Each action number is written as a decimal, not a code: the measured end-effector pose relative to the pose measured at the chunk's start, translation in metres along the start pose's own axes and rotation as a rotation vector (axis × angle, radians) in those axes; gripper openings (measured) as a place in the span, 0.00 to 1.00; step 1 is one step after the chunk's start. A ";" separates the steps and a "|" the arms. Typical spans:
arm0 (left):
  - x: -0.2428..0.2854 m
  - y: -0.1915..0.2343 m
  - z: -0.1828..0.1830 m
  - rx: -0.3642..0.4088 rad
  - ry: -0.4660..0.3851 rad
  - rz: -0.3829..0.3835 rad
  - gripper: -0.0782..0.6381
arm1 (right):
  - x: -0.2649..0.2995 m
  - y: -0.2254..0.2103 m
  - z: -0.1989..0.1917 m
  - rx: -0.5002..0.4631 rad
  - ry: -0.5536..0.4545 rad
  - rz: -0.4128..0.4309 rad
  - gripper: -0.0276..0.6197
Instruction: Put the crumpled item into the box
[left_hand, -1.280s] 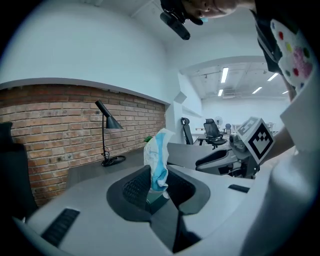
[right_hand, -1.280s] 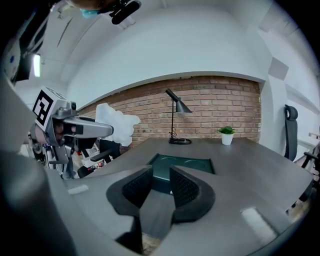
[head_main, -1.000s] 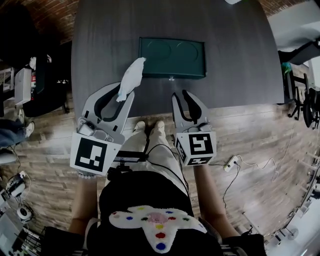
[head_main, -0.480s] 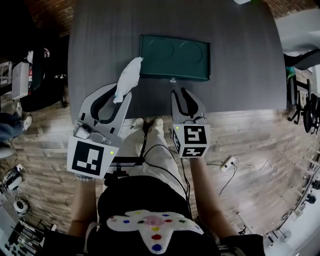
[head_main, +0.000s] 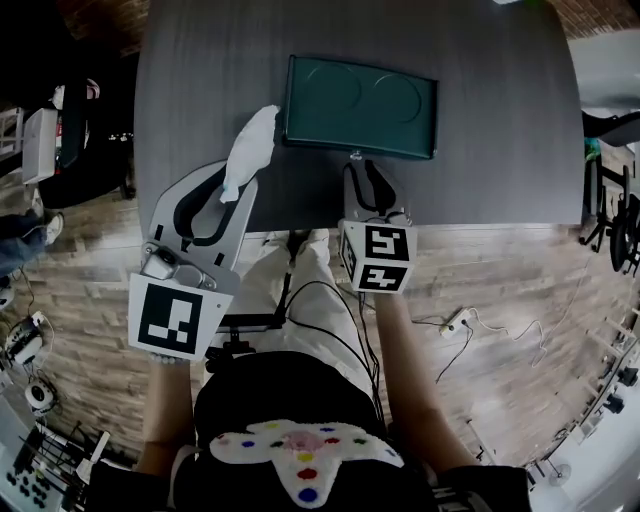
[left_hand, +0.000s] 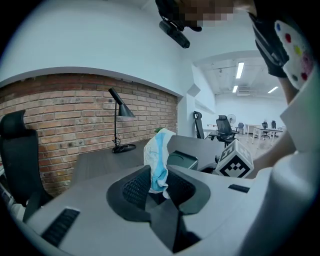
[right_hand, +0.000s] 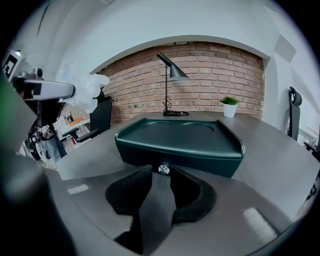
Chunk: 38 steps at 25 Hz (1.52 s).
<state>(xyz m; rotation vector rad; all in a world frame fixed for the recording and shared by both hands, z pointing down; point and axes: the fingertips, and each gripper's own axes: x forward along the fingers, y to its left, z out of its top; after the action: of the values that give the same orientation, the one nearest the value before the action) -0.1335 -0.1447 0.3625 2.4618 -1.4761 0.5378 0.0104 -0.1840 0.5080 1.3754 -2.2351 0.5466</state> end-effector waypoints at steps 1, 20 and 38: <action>0.000 0.001 -0.001 0.000 0.002 0.003 0.23 | 0.002 -0.001 -0.002 -0.004 0.008 -0.005 0.22; 0.004 0.005 -0.007 -0.010 0.016 -0.013 0.23 | 0.013 -0.004 -0.011 -0.003 0.022 -0.041 0.16; -0.006 -0.012 -0.008 0.023 0.008 -0.087 0.23 | -0.024 0.013 -0.038 0.031 0.045 -0.054 0.16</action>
<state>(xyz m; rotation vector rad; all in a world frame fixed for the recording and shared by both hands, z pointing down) -0.1265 -0.1313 0.3672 2.5253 -1.3600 0.5497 0.0145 -0.1406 0.5241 1.4211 -2.1560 0.5901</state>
